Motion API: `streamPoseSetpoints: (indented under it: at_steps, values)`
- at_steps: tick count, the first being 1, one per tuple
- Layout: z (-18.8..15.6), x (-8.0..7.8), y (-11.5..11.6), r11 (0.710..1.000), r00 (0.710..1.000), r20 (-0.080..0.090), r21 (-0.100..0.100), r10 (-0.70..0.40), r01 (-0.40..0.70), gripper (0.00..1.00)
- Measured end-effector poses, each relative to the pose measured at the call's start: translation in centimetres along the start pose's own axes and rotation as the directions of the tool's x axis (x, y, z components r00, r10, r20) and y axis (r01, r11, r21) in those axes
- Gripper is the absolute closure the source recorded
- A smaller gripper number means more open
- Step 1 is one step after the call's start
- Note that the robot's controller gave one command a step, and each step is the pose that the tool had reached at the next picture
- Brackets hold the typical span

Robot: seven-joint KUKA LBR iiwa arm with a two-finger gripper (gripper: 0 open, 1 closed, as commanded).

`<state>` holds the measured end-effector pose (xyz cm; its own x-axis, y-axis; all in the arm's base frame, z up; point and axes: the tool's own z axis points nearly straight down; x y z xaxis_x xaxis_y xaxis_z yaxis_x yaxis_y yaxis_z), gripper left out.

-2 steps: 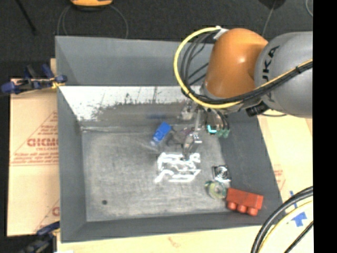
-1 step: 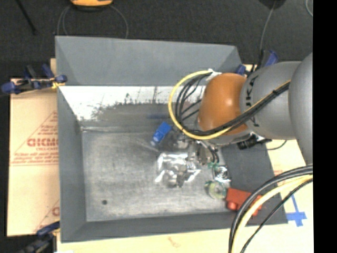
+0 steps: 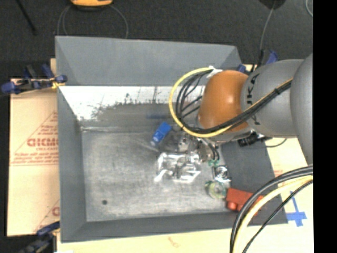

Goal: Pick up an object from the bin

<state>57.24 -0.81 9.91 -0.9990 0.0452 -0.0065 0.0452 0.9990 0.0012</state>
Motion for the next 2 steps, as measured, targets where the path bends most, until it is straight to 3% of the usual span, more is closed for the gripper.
streamPoseSetpoints:
  at_steps: [1,2]
  values:
    - [0.11,0.09,0.01,1.000,1.000,-0.003,0.000,0.000,0.000,0.00]
    - [0.00,-0.01,0.00,1.000,1.000,0.000,0.000,0.000,0.000,1.00]
